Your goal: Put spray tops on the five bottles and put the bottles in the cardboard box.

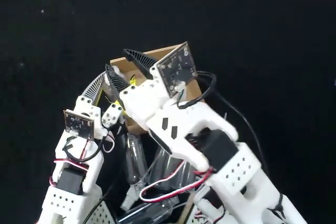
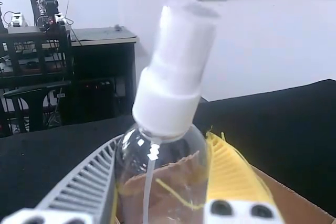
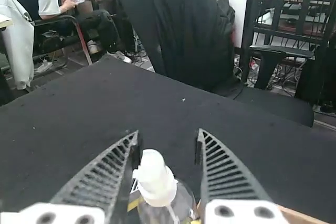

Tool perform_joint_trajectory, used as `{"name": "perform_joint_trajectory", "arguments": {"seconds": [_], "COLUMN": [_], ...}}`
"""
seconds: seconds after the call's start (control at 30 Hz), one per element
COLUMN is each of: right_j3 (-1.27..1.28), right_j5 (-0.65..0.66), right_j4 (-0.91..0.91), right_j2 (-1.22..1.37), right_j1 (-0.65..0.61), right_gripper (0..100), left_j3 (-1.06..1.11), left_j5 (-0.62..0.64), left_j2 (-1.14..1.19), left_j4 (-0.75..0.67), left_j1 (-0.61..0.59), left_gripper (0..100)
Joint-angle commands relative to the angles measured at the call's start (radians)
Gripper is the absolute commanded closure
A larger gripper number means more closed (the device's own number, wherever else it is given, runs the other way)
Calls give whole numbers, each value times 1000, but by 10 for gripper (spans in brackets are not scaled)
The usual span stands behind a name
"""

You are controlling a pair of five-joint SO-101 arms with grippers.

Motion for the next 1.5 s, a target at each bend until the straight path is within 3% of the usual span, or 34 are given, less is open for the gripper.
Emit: {"name": "perform_joint_trajectory", "arguments": {"seconds": [0.0,0.2,0.33,0.43,0.63,0.8,1.03,1.13,1.2,1.47], "right_j3": [-185,-193,-131,-56,36,27,13,13,15,44], "right_j5": [87,106,112,112,112,114,169,201,195,-81], "right_j4": [150,368,453,394,181,109,78,127,163,236], "right_j2": [-42,44,185,312,556,685,819,837,826,769], "right_j1": [163,466,571,615,631,631,637,637,637,629], "right_gripper": [871,871,868,868,868,868,878,976,979,988], "left_j3": [22,22,22,22,22,22,22,22,22,22], "left_j5": [2,2,2,2,2,3,3,3,3,2], "left_j2": [-14,-14,-14,-14,-14,-14,-14,-14,-14,-14], "left_j4": [3,3,3,3,31,29,29,29,29,29], "left_j1": [-1,-1,-1,-1,-1,-1,-1,-1,-1,-1], "left_gripper": [970,970,970,970,970,970,970,970,970,970]}}
